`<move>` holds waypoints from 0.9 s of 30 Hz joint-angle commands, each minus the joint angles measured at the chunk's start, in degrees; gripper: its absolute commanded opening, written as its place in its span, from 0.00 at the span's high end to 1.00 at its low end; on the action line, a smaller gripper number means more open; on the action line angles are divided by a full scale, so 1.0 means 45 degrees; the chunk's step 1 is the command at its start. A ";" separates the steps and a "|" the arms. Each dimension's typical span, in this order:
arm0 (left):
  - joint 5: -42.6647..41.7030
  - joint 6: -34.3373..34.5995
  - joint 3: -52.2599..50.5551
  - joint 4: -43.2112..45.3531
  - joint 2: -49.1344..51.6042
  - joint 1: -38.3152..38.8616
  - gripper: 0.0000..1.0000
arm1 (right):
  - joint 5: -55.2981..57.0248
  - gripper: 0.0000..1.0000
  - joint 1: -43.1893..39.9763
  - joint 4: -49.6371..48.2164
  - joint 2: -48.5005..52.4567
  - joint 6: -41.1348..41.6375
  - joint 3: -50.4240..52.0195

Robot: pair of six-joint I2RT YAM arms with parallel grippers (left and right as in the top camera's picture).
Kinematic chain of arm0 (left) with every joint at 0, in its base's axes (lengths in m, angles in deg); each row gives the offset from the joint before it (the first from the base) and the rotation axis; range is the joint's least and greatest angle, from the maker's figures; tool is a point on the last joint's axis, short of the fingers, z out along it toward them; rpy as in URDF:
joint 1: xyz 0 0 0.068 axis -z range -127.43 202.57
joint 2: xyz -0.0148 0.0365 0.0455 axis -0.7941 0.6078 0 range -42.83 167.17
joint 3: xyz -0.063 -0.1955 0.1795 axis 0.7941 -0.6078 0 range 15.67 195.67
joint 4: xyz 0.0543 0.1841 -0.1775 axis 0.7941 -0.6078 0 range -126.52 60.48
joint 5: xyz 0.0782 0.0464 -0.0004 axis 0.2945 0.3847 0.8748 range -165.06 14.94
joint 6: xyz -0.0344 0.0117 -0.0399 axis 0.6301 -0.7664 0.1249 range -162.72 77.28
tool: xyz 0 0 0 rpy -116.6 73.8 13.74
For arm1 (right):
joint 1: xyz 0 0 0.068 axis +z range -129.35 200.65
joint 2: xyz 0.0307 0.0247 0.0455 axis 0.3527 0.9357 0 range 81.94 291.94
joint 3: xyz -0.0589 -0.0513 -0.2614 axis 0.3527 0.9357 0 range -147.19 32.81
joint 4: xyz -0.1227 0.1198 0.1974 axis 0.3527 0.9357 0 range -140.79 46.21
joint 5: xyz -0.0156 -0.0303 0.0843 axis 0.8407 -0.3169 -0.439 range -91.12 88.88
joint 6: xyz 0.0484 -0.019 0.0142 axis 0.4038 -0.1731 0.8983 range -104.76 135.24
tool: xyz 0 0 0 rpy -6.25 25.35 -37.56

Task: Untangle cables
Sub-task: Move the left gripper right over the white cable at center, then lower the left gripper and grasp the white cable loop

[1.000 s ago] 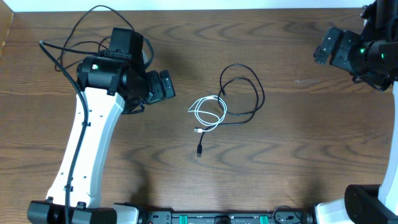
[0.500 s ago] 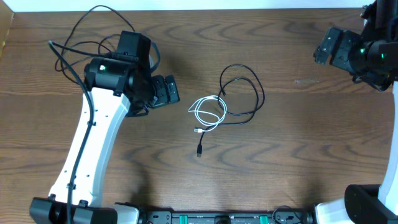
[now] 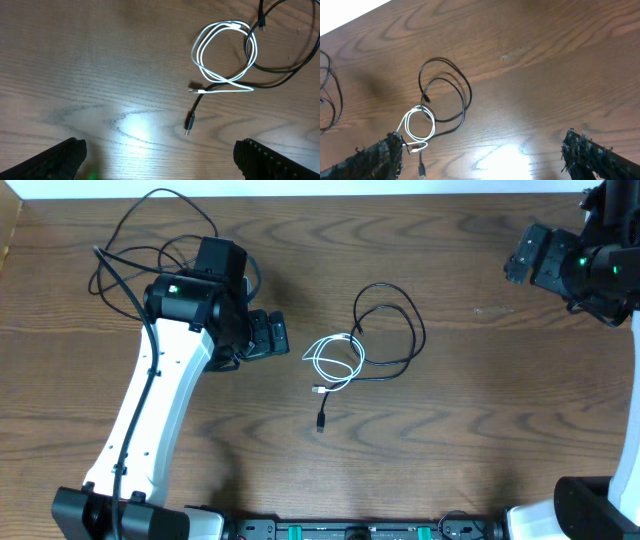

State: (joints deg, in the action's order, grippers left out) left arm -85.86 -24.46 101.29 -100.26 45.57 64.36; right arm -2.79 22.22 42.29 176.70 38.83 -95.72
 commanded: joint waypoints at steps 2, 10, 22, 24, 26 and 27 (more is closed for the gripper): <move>-0.0024 -0.0282 -0.0078 -0.0083 0.0083 0.0044 0.01 | 0.0053 0.01 0.0005 0.0000 0.0015 -0.0117 -0.0005; -0.0024 -0.0282 -0.0078 -0.0073 0.0083 0.0044 0.01 | -0.0238 0.01 0.0005 -0.0078 0.0015 0.0408 -0.0005; -0.0709 0.1117 -0.0087 0.0529 0.0233 0.0049 0.01 | -0.2560 0.01 0.1005 -0.0015 0.0209 -0.1078 0.0427; -0.1239 0.1258 -0.0102 0.0612 0.0418 0.0131 0.00 | -0.2409 0.01 0.1481 -0.0058 0.0335 -0.1064 0.0733; -0.1331 0.1457 -0.0102 0.0719 0.0661 0.0350 0.00 | -0.2327 0.01 0.1996 -0.0325 0.0447 -0.1069 0.1229; -0.1326 0.1666 -0.0102 0.0811 0.0801 0.0495 0.00 | -0.2263 0.01 0.2186 -0.0476 0.0486 -0.1069 0.1477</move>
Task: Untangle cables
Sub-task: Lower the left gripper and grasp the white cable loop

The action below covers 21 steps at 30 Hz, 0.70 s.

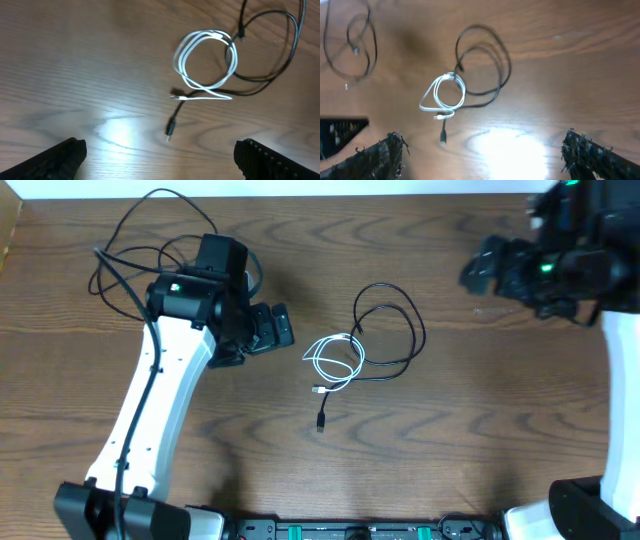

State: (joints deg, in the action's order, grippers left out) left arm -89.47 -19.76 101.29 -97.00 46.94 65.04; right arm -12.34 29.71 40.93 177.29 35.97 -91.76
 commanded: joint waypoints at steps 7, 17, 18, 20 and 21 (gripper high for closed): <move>-0.0559 0.3332 -0.0102 0.1564 0.1637 0.1433 0.05 | -0.0068 0.01 0.1049 -0.0461 0.0432 -0.0427 0.1379; -0.0695 0.7193 -0.0102 0.2633 0.3381 0.2200 0.14 | -0.0058 0.01 0.1025 0.0418 0.0427 -0.0432 0.1375; -0.0831 0.7844 -0.0102 0.2487 0.3468 0.2220 0.14 | -0.0058 0.01 0.1001 0.0413 0.0427 -0.0432 0.1375; -0.1219 0.9015 -0.0102 0.2127 0.3541 0.2263 0.14 | -0.0015 0.01 0.0996 0.0393 0.0427 -0.0432 0.1375; -0.1316 0.9374 -0.0102 0.2016 0.3546 0.2302 0.15 | 0.0073 0.01 0.0996 0.0379 0.0432 -0.0432 0.1375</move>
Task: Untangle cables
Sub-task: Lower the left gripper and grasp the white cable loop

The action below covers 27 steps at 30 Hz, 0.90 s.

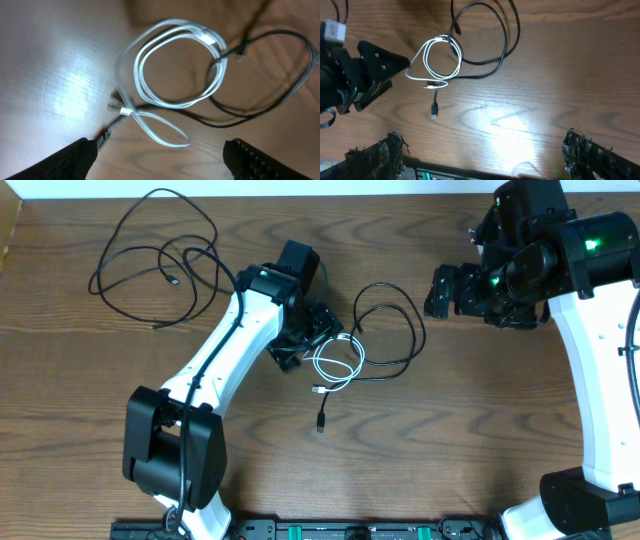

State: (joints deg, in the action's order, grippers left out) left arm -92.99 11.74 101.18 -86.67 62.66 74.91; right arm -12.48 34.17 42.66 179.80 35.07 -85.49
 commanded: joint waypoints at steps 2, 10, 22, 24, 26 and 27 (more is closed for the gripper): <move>-0.0389 0.2919 -0.0078 -0.0238 0.0053 0.0165 0.15 | 0.0204 0.01 0.0005 -0.0058 -0.0126 -0.0233 -0.0019; 0.0272 0.6212 -0.0078 -0.0107 0.0597 0.0588 0.15 | 0.0194 0.01 0.0010 -0.0189 -0.0126 -0.0228 -0.0019; 0.1603 0.6130 -0.0078 0.0481 0.1015 0.0573 0.40 | 0.0194 0.01 0.0063 -0.0189 -0.0126 -0.0233 -0.0019; 0.1477 0.6008 -0.0078 0.0447 0.1015 0.0578 0.50 | 0.0194 0.01 0.0092 -0.0189 -0.0126 -0.0233 -0.0019; 0.1472 0.6008 -0.0078 0.0437 0.1015 0.0612 0.54 | 0.0199 0.01 0.0087 -0.0194 -0.0126 -0.0233 -0.0019; 0.1472 0.6003 -0.0078 0.0432 0.1015 0.0627 0.54 | 0.0199 0.01 0.0087 -0.0189 -0.0126 -0.0233 -0.0019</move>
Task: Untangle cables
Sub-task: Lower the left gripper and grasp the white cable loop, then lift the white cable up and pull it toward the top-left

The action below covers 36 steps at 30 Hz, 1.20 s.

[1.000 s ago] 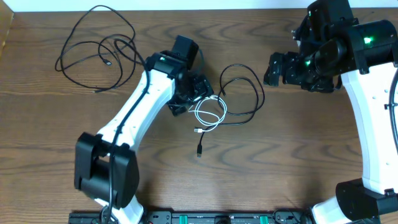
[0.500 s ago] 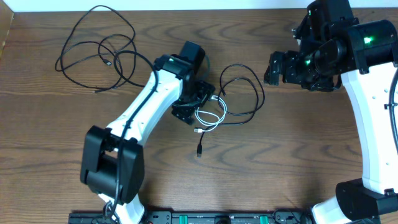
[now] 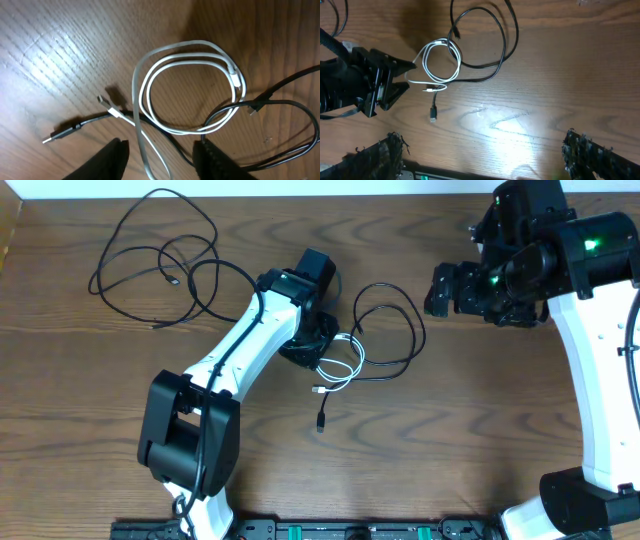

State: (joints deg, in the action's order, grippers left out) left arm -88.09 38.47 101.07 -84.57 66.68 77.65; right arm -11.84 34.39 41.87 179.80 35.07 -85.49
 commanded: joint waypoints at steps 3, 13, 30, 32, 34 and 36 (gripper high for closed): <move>0.0384 0.0029 -0.0053 -0.0083 0.0121 0.0019 0.55 | 0.0053 0.01 0.0044 -0.0015 -0.0126 -0.0233 -0.0019; 0.0393 -0.0374 -0.0053 -0.0078 0.0121 0.0019 0.60 | 0.0053 0.01 0.0126 -0.0015 -0.0126 -0.0233 -0.0019; 0.0398 -0.3968 0.0578 -0.0102 -0.0782 -0.0539 0.93 | 0.0053 0.01 0.0126 -0.0019 -0.0126 -0.0233 -0.0019; 0.0418 -0.4459 0.0729 -0.0112 -0.1292 -0.0704 0.92 | 0.0053 0.01 0.0131 -0.0015 -0.0126 -0.0233 -0.0019; 0.0622 -0.4954 0.0806 -0.0112 -0.1889 -0.0860 0.92 | 0.0053 0.01 0.0126 -0.0015 -0.0126 -0.0233 -0.0019; 0.1054 -0.5294 0.0816 -0.0121 -0.2560 -0.1001 0.93 | 0.0053 0.01 0.0126 -0.0019 -0.0126 -0.0233 -0.0019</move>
State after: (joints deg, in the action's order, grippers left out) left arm -86.52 20.44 102.08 -84.76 61.30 74.17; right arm -11.84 34.50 41.78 179.80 35.07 -85.49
